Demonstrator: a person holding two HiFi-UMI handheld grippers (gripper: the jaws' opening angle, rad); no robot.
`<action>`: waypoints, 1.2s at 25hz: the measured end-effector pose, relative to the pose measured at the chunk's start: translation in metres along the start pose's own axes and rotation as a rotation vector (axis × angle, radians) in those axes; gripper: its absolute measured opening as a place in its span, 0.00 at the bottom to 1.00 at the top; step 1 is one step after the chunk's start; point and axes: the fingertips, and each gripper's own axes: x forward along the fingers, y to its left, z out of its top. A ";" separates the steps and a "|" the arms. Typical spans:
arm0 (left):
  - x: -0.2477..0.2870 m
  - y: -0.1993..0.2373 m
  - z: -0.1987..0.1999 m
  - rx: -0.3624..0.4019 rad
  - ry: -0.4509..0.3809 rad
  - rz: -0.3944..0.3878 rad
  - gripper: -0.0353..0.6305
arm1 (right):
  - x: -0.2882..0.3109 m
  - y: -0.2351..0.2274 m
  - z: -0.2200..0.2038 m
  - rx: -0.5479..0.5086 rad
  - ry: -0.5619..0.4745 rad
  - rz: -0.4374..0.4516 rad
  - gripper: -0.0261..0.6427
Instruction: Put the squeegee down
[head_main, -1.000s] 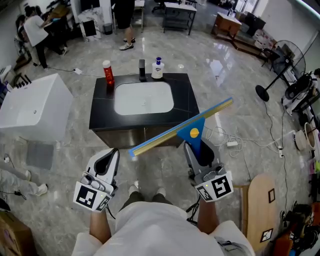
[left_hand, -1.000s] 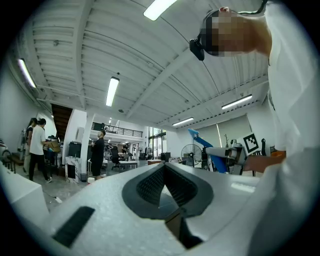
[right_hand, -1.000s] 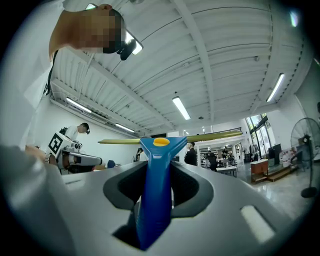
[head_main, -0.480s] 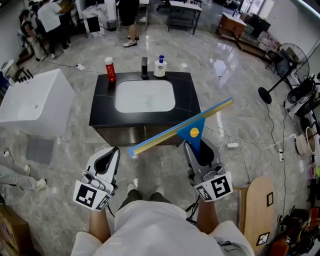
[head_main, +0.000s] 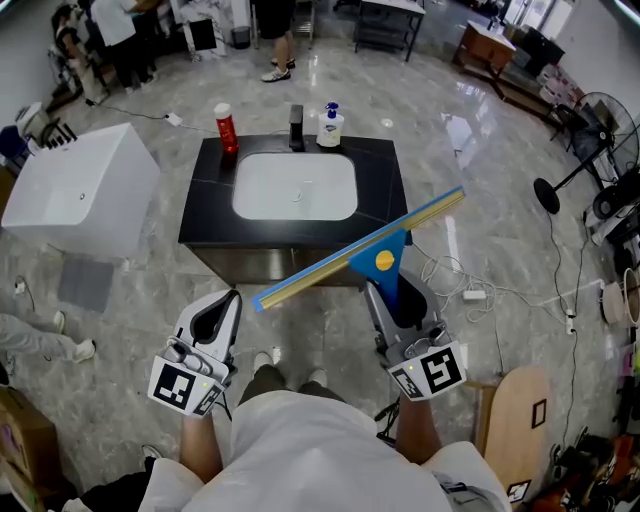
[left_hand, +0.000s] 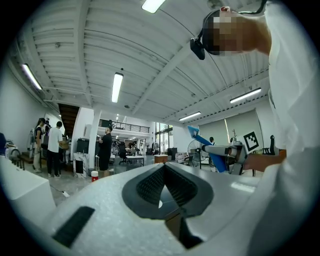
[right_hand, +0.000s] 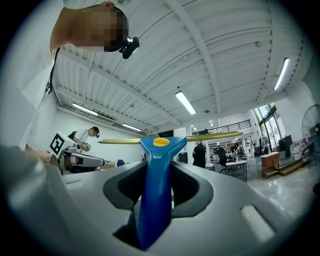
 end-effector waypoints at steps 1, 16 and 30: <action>0.004 0.004 -0.002 -0.003 0.007 0.003 0.06 | 0.006 -0.001 -0.003 0.004 0.003 0.010 0.26; 0.077 0.190 -0.007 -0.030 -0.005 -0.030 0.06 | 0.201 -0.008 -0.038 -0.011 0.054 0.026 0.26; 0.132 0.274 -0.023 -0.066 0.000 -0.016 0.06 | 0.304 -0.028 -0.079 0.006 0.125 0.081 0.26</action>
